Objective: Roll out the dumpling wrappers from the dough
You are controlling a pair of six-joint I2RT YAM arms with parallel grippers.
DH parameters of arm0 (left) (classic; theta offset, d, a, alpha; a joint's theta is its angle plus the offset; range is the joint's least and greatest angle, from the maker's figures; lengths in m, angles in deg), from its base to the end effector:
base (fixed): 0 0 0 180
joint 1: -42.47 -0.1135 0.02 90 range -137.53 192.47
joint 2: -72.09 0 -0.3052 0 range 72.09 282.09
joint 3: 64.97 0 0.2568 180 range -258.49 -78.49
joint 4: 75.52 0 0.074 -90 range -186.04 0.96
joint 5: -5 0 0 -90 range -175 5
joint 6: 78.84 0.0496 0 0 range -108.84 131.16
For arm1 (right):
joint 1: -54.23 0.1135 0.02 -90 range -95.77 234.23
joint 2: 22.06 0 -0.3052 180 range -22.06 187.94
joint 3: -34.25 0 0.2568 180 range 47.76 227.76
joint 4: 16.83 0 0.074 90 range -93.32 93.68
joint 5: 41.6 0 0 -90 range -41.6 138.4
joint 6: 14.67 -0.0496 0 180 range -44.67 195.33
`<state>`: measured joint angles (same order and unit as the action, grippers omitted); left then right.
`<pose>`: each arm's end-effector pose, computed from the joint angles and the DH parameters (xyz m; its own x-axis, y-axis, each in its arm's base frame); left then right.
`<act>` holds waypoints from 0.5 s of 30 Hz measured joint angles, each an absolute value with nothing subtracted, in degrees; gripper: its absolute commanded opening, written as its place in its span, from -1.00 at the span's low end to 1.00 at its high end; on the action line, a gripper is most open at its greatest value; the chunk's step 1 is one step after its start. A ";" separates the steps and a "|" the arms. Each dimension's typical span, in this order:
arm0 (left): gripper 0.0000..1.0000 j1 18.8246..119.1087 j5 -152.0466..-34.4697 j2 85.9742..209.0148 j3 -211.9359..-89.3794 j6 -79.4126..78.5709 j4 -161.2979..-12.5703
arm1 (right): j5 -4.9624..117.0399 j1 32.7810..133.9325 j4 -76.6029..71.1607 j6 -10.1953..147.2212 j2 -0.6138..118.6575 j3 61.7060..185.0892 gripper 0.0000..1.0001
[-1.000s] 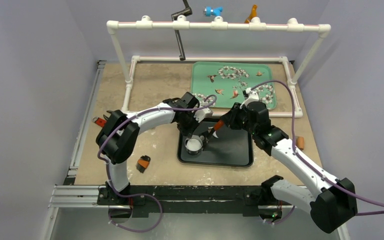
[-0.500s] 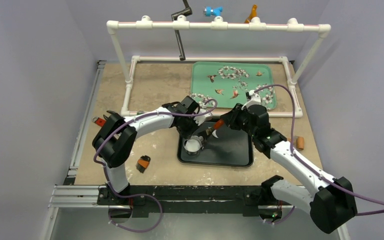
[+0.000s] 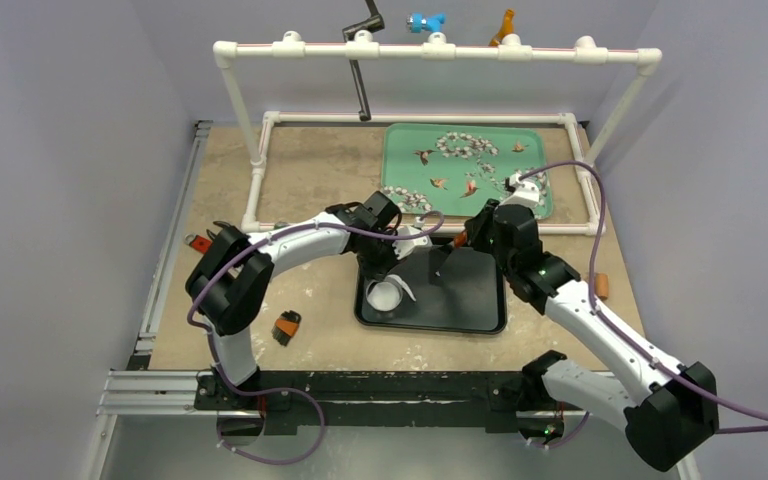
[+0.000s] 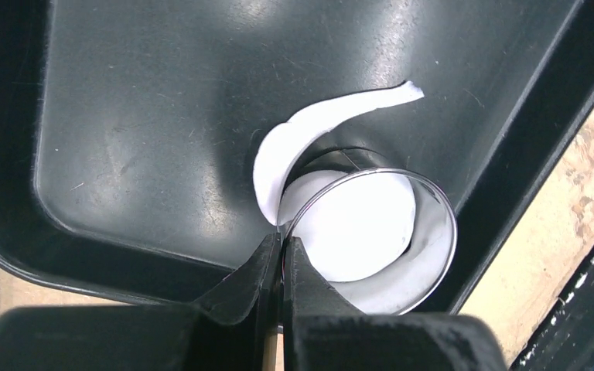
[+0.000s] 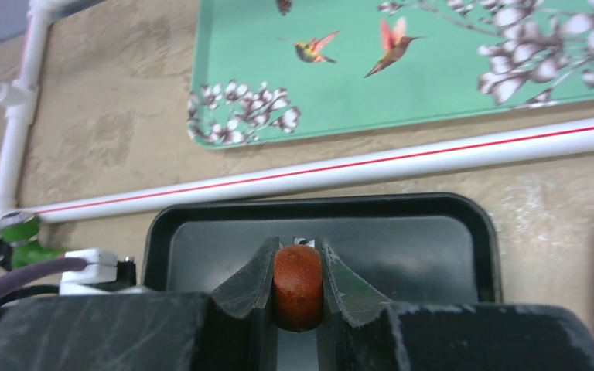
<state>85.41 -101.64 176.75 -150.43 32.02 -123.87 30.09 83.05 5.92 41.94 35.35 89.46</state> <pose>0.2730 -0.2735 0.2120 -0.3713 0.8116 -0.4511 0.9257 0.3616 -0.1113 0.2020 0.0934 0.3097 -0.4231 0.3635 -0.8300 0.0296 0.9210 0.3883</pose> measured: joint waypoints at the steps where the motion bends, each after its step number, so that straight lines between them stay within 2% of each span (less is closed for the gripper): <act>1: -1.00 85.41 -101.97 176.84 -150.71 33.46 -124.57 | 29.00 83.05 6.55 42.31 35.17 89.70 -1.00; 7: -1.00 85.41 -105.03 179.50 -155.20 41.46 -129.11 | 25.44 83.05 10.16 46.62 32.90 91.03 -1.00; 11: -1.00 85.41 -108.09 181.01 -157.62 47.56 -132.28 | 31.36 82.76 10.25 49.09 31.41 91.25 -1.00; 12: -0.94 85.41 -108.57 181.47 -158.39 48.85 -133.16 | 33.22 82.76 9.96 49.29 31.35 91.29 -1.00; 15: -0.52 85.47 -109.31 184.53 -163.68 53.33 -136.87 | 39.69 82.79 9.48 49.33 31.92 91.95 -1.00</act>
<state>85.47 -109.31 184.53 -163.68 53.33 -136.87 39.69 82.79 9.48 49.33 31.92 91.95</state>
